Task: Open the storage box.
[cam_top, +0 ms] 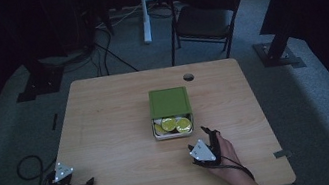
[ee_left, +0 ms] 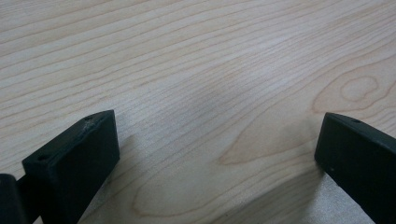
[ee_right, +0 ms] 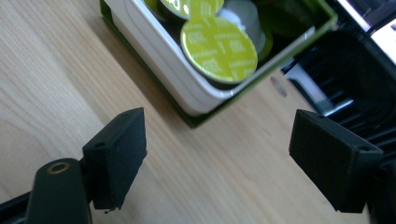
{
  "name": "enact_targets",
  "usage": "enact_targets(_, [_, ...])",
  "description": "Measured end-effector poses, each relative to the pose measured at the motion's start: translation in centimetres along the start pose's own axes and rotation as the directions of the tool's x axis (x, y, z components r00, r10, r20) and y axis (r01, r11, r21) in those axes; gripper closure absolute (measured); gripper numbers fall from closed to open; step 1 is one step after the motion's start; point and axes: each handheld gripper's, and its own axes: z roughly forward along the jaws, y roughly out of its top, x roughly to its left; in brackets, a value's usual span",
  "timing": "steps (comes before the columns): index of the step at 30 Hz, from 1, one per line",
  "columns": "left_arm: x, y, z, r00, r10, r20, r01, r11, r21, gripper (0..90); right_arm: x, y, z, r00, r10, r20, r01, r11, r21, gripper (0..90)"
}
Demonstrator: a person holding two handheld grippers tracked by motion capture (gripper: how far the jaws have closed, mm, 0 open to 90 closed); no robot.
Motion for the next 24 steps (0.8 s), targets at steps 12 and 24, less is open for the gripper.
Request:
enact_targets(12, [0.0, 0.0, 0.0, 1.0000, 0.000, 0.000, 0.000, 1.0000, 0.000, 0.0, 1.9, 1.3, 0.7, 0.9862, -0.157, 0.053, 0.159, 0.987, -0.026, 23.7])
enact_targets(24, [0.0, 0.0, 0.0, 1.0000, 0.000, 0.000, 0.000, 1.0000, 0.000, 0.0, 4.0, 2.1, 1.5, 0.9531, -0.293, 0.076, 0.297, 0.954, -0.045, 28.7])
